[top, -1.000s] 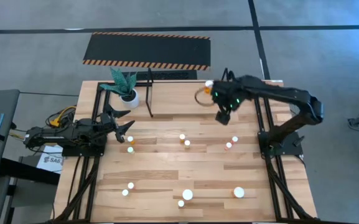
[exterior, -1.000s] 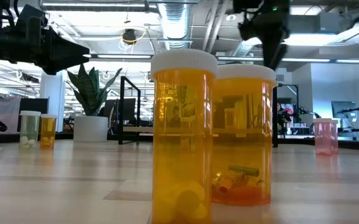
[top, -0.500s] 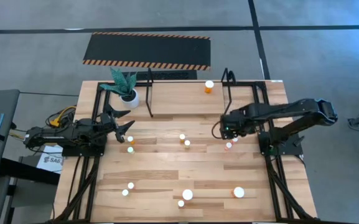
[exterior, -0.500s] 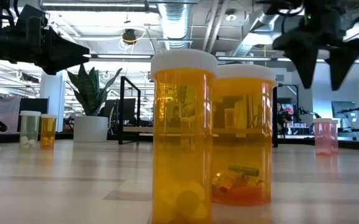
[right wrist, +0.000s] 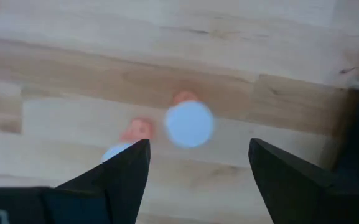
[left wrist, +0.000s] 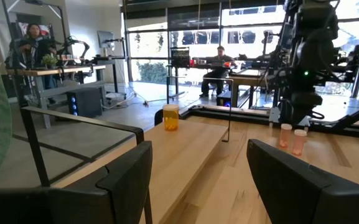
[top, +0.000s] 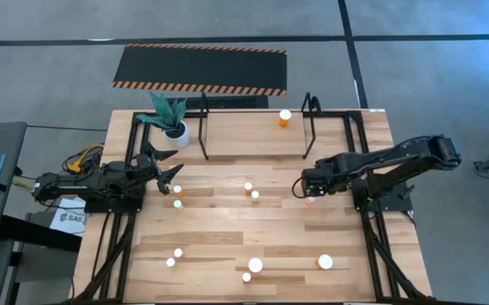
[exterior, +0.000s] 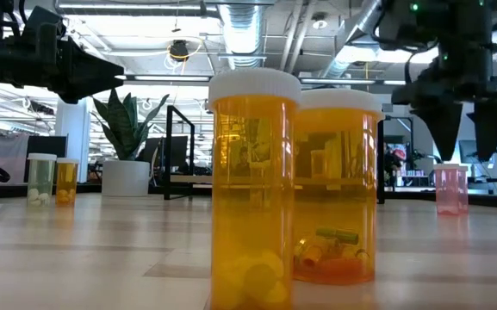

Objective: Pick and place medicine bottles onto shelf by color
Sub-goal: Put the top right small pink pill bottle on the shelf

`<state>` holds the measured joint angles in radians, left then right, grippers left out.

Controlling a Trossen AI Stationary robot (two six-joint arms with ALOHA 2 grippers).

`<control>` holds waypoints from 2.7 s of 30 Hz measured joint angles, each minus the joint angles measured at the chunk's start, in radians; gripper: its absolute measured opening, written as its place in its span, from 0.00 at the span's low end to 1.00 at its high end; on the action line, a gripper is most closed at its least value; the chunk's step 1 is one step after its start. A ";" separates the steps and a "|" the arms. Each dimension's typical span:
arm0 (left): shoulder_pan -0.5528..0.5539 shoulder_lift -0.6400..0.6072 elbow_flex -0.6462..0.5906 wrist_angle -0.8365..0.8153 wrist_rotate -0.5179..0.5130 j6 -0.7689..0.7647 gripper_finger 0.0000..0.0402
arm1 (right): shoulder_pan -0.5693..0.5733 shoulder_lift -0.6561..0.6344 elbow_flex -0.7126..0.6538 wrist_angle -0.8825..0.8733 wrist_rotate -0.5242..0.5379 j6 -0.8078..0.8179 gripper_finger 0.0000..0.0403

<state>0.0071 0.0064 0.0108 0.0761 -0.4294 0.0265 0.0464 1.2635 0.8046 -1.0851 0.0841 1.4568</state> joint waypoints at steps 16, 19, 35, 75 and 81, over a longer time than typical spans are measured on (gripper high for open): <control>0.000 0.000 0.000 0.000 0.000 0.000 0.62 | -0.039 -0.098 -0.168 0.200 -0.018 -0.071 0.72; 0.000 0.000 0.000 0.000 0.000 0.000 0.62 | -0.040 -0.078 -0.187 0.232 -0.017 -0.070 0.72; 0.000 0.000 0.000 0.000 0.000 0.000 0.62 | -0.040 -0.065 -0.189 0.273 -0.012 -0.079 0.50; 0.000 0.000 0.000 0.000 0.000 0.000 0.62 | -0.128 -0.014 0.033 0.270 0.097 -0.656 0.30; 0.000 0.000 0.000 0.000 0.000 0.000 0.62 | -0.152 0.141 0.199 0.210 0.121 -0.814 0.30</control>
<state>0.0074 0.0064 0.0109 0.0761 -0.4294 0.0265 -0.1059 1.4043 1.0036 -0.8753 0.2053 0.6425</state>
